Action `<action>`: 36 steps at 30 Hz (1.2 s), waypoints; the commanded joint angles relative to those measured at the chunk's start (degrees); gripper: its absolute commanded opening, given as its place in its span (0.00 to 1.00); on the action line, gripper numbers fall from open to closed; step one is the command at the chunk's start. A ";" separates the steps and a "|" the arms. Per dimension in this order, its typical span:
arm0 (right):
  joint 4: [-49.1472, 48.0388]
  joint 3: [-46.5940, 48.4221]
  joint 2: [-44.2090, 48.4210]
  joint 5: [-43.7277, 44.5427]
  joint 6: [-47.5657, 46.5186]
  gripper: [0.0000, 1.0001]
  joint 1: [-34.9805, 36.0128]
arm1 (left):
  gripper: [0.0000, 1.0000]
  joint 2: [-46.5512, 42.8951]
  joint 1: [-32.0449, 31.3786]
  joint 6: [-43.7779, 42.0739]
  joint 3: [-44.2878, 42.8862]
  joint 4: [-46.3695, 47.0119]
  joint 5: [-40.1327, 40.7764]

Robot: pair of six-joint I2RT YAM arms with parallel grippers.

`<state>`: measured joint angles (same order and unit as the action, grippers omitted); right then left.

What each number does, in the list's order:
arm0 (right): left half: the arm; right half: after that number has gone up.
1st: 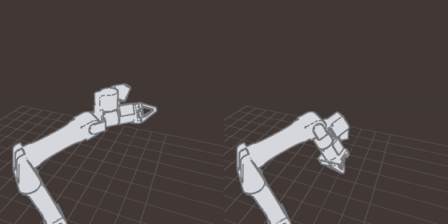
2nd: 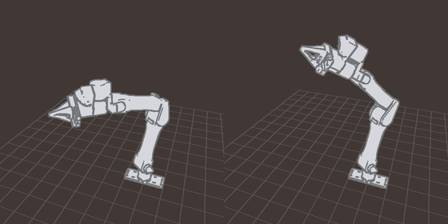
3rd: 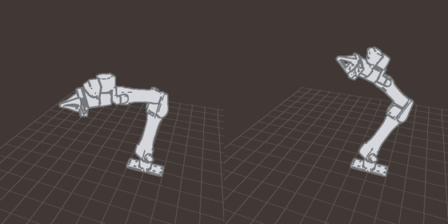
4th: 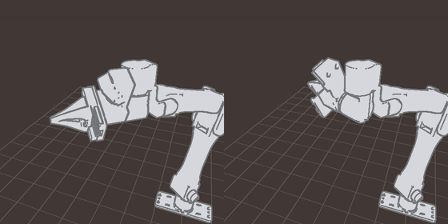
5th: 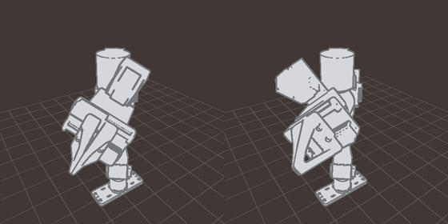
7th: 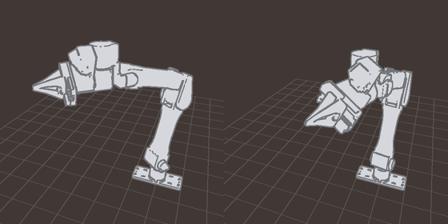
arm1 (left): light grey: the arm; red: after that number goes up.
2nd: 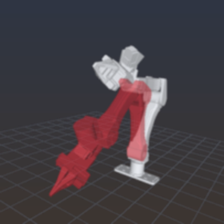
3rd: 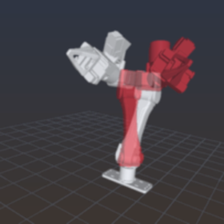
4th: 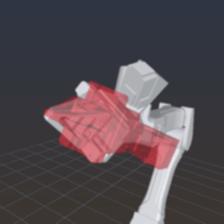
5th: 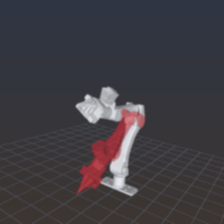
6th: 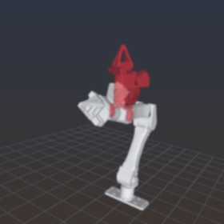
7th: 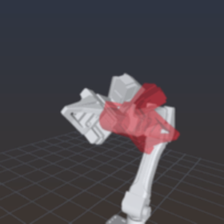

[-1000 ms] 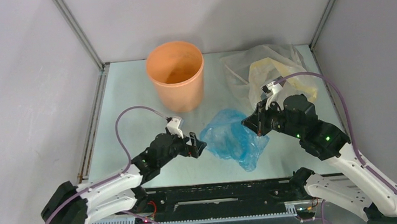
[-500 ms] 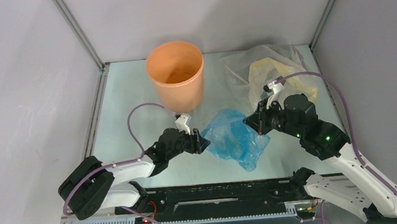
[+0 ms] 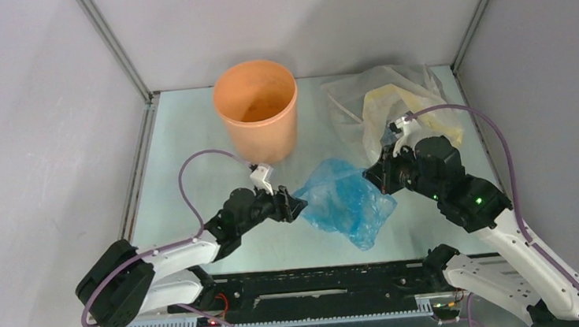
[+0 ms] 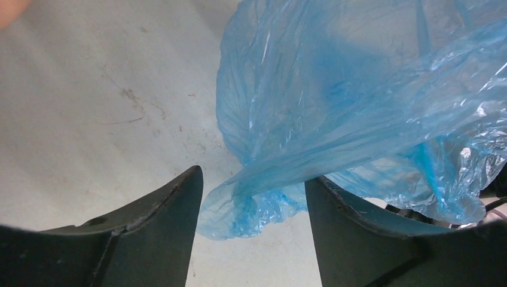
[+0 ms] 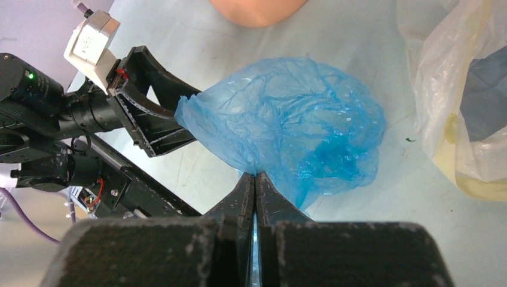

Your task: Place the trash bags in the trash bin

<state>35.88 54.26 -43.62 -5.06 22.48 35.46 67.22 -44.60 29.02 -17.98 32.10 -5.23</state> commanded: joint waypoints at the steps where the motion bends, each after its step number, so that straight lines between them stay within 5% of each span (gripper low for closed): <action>1: -0.46 1.92 0.11 1.54 -0.41 0.00 -0.78 | 0.69 -1.44 0.38 -2.10 1.59 -0.40 0.18; 14: -0.52 1.96 -0.61 0.99 -0.06 0.00 -0.95 | 0.61 2.11 0.48 -2.20 1.80 0.20 0.41; 16: -0.72 1.99 -0.80 0.83 -0.04 0.00 -0.98 | 0.47 3.28 0.48 -2.26 1.28 0.59 -0.42; 19: -0.60 1.96 -1.09 1.13 -0.01 0.00 -0.98 | 0.03 3.88 0.48 -2.35 1.50 1.38 -0.20; 24: -1.18 1.48 -2.22 1.56 -0.51 0.00 -1.01 | 0.00 -1.38 0.48 -1.82 -1.81 -7.56 0.52; 27: -4.52 2.69 -3.02 -1.22 -0.23 0.00 -2.29 | 0.00 -5.92 0.79 -1.79 -10.46 -21.81 0.53; 31: -2.98 15.68 -6.97 -7.06 -0.36 0.00 -6.46 | 0.00 -10.81 2.47 -3.44 -30.25 -46.23 -2.38; 36: -1.44 40.32 -11.68 -14.01 -2.97 0.00 -6.60 | 0.00 -20.76 2.49 -6.52 -51.27 -54.19 -2.39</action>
<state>37.32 77.19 -54.65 -11.31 21.91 28.84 55.42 -42.35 26.33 -54.37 -10.79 -6.24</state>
